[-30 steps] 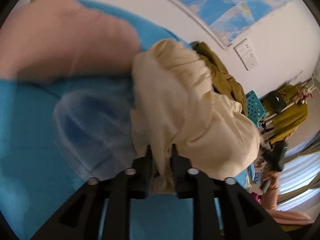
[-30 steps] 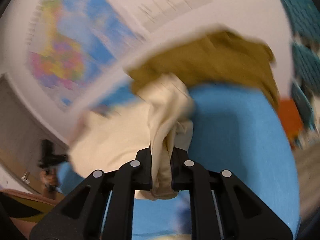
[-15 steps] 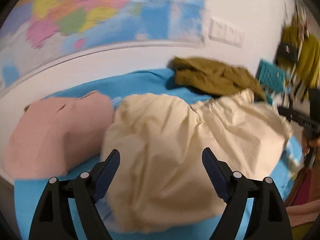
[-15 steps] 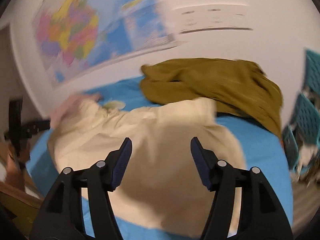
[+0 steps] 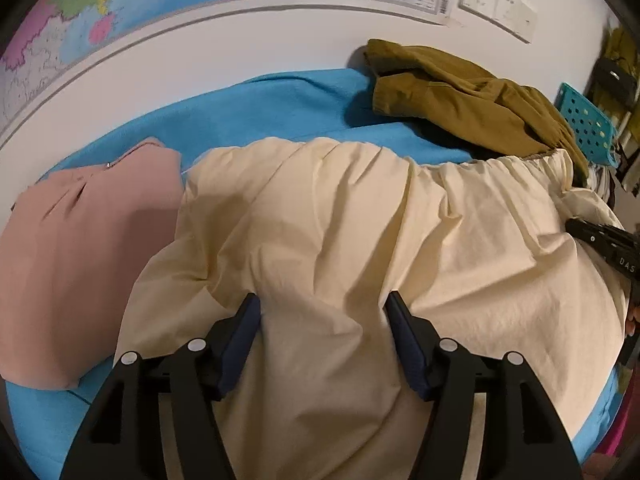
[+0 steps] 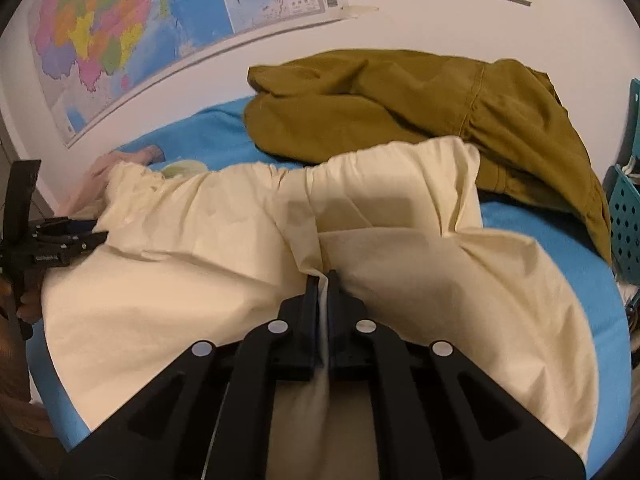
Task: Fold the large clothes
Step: 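Spread the cream trousers flat with both open tools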
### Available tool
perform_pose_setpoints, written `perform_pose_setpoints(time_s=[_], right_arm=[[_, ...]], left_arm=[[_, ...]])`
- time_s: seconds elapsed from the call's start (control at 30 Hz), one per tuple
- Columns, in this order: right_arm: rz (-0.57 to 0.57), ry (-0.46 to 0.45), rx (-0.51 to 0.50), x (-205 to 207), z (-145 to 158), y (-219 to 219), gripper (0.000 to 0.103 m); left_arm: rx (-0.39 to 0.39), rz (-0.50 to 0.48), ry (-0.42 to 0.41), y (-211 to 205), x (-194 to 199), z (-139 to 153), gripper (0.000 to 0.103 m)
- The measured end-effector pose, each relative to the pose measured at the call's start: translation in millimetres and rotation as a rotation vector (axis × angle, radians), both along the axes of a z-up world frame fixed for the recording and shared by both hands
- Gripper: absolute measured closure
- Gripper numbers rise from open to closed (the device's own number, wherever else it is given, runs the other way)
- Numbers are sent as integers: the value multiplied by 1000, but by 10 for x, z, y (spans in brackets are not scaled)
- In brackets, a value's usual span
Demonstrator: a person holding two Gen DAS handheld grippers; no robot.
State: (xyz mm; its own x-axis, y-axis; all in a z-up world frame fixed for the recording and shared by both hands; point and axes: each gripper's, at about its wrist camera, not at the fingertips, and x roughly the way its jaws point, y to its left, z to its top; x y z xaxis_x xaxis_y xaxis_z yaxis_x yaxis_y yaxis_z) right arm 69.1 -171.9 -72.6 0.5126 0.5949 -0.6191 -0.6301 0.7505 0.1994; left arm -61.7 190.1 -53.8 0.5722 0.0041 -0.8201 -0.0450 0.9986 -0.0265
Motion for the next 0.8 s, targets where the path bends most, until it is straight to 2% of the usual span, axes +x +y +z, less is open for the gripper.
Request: perform_pose_setpoints(time_s=[0.07,0.13,0.23,0.33,0.43,0.53,0.67,0.8], right_arm=[[2,-17,30,-76,100,-44,75],[-8,-60,61,-179,224,-107,67],[45,-92,126,-340,369,-128,59],[103,-67,143,-387,336,-15,60],[48,-41,61,-280,142,80,60],[14,-34,11,-216,-19,110,70],[9,-26,51,-255,23,44,65],[6,-60,96,-368,142,-89,60]], left_arm=[[-24,-6,-31,0,-95,72,38],[-43,-8,-64,-26,-188,143,37],[-34,-13,-119,-68,-293,255,32],[-8,-17,-141,-121,-349,291,32],[3,-14,-124,-144,-359,232,32],[7,4,-98,-105,-362,145,32],[13,7,-99,-89,-386,126,32],[22,8,-121,-110,-477,182,29]])
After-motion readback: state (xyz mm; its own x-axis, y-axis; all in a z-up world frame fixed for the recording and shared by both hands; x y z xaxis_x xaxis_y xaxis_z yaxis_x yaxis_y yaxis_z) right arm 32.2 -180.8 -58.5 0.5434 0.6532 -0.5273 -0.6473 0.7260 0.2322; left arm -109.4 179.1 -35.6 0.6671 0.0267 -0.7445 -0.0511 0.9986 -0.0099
